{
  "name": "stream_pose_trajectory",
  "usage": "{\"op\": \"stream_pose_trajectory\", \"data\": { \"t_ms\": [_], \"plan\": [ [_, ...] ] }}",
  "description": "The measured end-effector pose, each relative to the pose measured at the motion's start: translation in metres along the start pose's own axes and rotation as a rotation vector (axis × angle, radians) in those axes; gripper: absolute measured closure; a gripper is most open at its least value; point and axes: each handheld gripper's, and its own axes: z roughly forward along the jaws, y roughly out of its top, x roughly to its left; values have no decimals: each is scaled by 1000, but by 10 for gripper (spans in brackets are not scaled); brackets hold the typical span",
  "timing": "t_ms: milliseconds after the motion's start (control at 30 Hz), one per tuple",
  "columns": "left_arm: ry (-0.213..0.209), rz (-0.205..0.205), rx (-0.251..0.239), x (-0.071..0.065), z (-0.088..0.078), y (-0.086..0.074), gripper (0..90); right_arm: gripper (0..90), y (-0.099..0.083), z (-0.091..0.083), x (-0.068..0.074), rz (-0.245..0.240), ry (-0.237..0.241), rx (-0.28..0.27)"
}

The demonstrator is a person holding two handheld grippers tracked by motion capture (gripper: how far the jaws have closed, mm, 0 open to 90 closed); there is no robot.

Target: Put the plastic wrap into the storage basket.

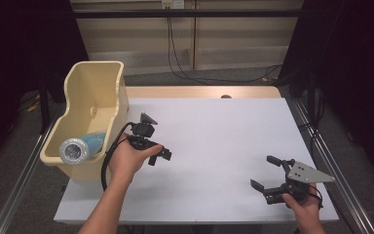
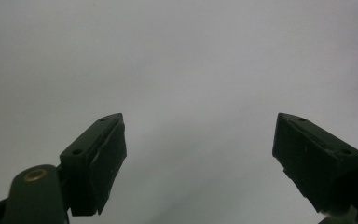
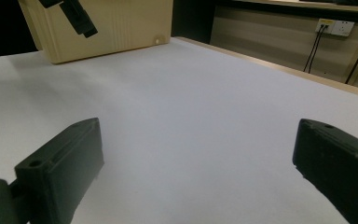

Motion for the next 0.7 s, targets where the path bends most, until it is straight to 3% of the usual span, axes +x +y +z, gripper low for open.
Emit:
{"op": "stream_pose_trajectory", "data": {
  "t_ms": [267, 300, 367, 567, 633, 700],
  "plan": [
    [2, 18, -24, 3, 11, -8, 173, 14, 0, 0, 0, 0, -2, -2],
    [3, 26, -66, 2, 13, -11, 169, 14, 0, 0, 0, 0, -1, -2],
    [-7, 42, -103, 3, 16, -15, 165, 14, 0, 0, 0, 0, -1, -4],
    [-23, 50, -158, 6, 27, -27, 146, 14, 0, 0, 0, -3, 0, 0],
    [-35, 53, -209, 7, 31, -34, 138, 14, 0, 0, 0, -4, 0, 0],
    [-34, 65, -227, 6, 32, -36, 135, 14, 0, 0, 0, -1, -1, -1]
  ]
}}
